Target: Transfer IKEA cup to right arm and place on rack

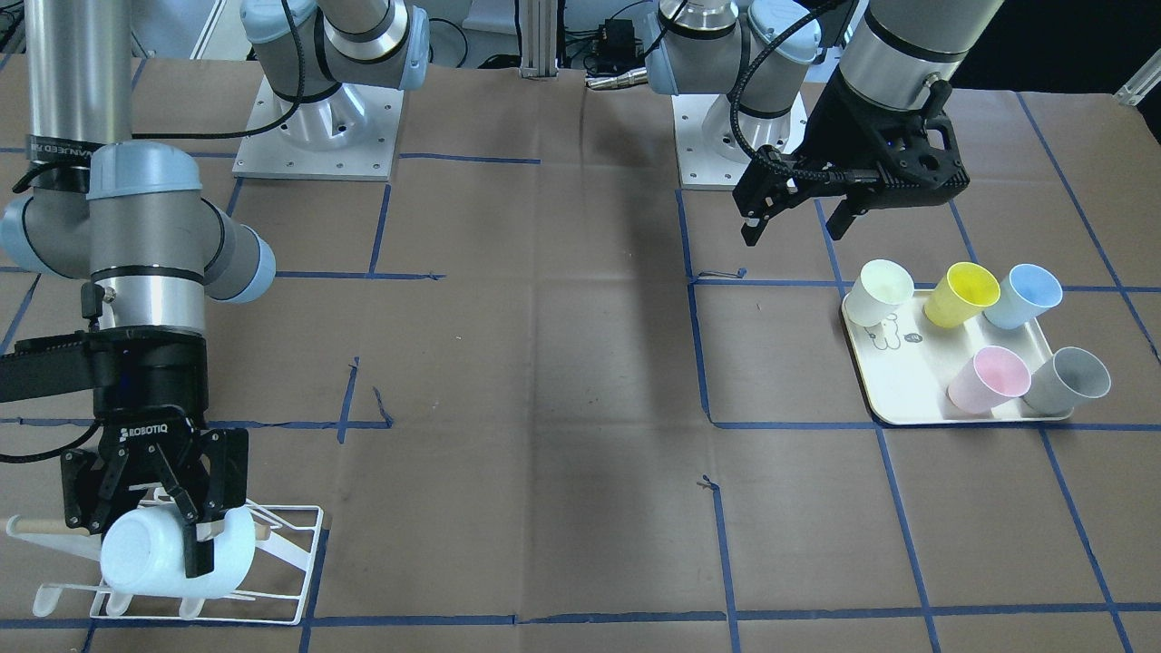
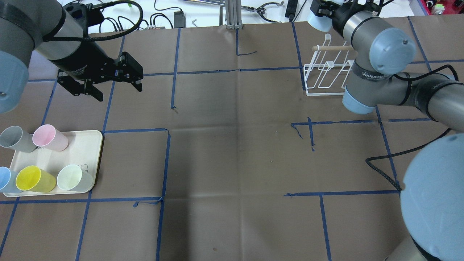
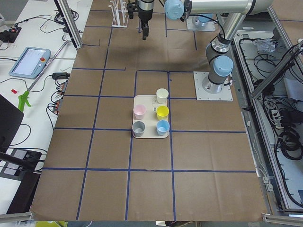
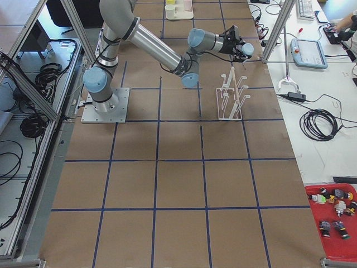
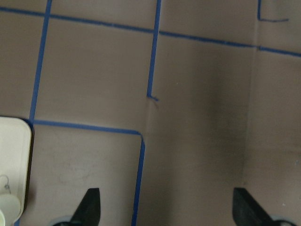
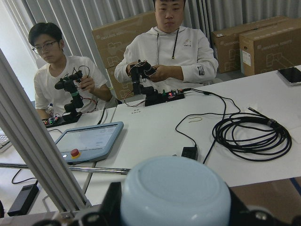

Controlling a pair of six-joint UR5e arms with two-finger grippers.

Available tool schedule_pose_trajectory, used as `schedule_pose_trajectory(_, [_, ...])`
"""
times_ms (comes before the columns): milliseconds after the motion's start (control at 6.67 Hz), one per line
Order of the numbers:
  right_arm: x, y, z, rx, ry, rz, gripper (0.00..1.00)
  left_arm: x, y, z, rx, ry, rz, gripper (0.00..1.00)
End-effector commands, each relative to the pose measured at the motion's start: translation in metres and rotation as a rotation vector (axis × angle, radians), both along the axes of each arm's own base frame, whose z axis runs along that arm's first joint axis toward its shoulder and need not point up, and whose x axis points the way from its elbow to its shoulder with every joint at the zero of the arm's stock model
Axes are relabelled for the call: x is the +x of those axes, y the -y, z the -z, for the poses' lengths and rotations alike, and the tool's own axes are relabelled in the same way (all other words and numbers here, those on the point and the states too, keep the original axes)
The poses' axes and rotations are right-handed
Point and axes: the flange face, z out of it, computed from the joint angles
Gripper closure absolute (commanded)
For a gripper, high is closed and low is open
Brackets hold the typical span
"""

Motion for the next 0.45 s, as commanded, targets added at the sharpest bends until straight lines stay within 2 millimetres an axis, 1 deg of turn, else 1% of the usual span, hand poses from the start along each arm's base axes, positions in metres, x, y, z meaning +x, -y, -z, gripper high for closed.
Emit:
schedule_pose_trajectory(0, [-0.028,0.024,0.019,-0.004,-0.111,0.021,0.91,0.0,-0.005,0.007,0.066,-0.001,-0.014,0.0])
schedule_pose_trajectory(150, [-0.033,0.033,0.026,-0.007,-0.133,0.018,0.91,0.002,-0.004,0.006,0.053,0.023,-0.012,0.0])
schedule_pose_trajectory(300, [-0.033,0.035,0.033,-0.001,-0.172,0.002,0.91,0.003,-0.006,0.003,0.047,0.032,0.003,0.0])
